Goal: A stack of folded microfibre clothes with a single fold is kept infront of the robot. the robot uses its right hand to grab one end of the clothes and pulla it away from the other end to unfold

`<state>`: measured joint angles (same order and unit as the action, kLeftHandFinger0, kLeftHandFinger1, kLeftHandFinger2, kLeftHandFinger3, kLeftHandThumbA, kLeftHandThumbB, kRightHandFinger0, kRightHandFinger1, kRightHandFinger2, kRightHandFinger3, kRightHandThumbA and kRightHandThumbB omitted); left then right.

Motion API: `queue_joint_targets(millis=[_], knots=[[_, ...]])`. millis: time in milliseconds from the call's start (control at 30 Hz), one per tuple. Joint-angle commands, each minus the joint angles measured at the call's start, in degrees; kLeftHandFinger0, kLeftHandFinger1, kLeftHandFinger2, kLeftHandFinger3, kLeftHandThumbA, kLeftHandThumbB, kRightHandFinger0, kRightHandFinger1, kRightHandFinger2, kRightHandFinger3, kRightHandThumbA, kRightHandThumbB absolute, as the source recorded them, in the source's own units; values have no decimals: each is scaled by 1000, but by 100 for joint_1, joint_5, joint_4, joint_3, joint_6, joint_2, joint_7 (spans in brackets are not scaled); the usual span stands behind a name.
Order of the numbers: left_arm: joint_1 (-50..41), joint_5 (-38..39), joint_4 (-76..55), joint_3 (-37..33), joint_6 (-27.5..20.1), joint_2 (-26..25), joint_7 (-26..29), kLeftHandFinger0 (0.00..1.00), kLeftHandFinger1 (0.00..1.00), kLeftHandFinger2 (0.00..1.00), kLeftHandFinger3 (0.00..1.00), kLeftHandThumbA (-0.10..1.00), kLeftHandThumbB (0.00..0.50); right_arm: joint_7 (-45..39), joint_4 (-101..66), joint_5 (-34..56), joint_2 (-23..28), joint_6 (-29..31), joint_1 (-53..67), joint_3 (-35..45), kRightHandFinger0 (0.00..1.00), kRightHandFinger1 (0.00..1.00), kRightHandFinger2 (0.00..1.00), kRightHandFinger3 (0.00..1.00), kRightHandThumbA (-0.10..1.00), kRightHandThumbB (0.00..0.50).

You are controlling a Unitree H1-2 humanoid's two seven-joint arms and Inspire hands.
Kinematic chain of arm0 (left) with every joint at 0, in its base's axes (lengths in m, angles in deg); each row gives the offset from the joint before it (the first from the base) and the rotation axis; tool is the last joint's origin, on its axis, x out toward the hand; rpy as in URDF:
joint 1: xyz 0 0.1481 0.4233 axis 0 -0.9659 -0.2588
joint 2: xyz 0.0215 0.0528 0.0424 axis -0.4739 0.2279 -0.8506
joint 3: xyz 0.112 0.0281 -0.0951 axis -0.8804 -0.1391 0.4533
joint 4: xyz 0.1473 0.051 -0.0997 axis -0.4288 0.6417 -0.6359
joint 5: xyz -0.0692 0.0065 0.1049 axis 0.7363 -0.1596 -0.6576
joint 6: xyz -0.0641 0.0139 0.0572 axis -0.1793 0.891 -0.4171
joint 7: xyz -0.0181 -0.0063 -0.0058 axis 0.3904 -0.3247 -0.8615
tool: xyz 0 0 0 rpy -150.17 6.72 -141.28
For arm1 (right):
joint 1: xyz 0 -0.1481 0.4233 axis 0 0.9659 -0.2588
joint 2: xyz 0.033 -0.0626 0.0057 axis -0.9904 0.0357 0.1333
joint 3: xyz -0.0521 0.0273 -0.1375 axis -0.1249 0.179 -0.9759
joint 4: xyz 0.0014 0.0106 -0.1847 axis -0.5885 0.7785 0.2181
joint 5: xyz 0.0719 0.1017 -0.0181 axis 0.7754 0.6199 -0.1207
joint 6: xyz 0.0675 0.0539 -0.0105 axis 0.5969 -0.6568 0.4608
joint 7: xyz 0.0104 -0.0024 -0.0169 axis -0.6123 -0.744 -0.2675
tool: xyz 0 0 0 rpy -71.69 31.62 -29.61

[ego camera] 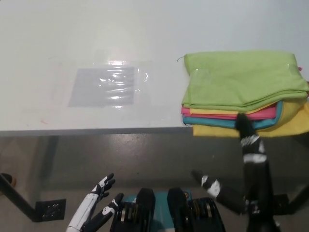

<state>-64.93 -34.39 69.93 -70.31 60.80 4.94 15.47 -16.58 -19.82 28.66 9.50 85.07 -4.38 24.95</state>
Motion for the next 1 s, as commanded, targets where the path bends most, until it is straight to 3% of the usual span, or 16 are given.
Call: queue_joint_targets(millis=[0,133,267,300,367,567,667,767,867,967], knots=[[56,139,16,31,-273,-72,-94,1000,1000,1000,1000,980,231,-254,409,-193,219,512,103,-2,1000,1000,1000,1000,1000,182],[49,300,139,95,-368,-8,-57,1000,1000,1000,1000,1000,302,-350,1037,-72,487,259,145,147,1000,1000,1000,1000,1000,200],[45,339,187,117,-442,39,-9,1000,1000,1000,1000,1000,341,-508,1577,254,611,209,25,232,1000,1000,1000,1000,1000,173],[45,319,218,117,-517,52,22,1000,1000,1000,1000,1000,348,-656,1737,496,631,50,-11,267,1000,1000,1000,1000,1000,206],[48,311,209,140,-545,53,48,1000,1000,1000,1000,1000,356,-766,1904,591,639,-28,-82,290,1000,1000,1000,1000,1000,222],[78,420,243,157,-825,87,13,1000,1000,1000,1000,1000,324,-984,1900,683,677,-270,-97,363,1000,1000,1000,1000,1000,194],[73,572,269,163,-900,78,-77,1000,1000,1000,1000,1000,326,-1057,1919,707,671,-314,-101,386,1000,1000,1000,1000,1000,236],[37,551,251,122,-919,41,-109,1000,1000,1000,1000,1000,319,-1145,1928,689,695,-339,-73,396,1000,1000,1000,1000,1000,241],[9,547,205,93,-901,18,-130,1000,1000,1000,1000,1000,319,-1248,1897,713,703,-495,-60,402,1000,1000,1000,1000,1000,289],[-25,548,175,76,-914,20,-135,1000,1000,1000,1000,1000,303,-1307,1849,624,741,-523,-34,377,1000,1000,1000,1000,1000,280]])
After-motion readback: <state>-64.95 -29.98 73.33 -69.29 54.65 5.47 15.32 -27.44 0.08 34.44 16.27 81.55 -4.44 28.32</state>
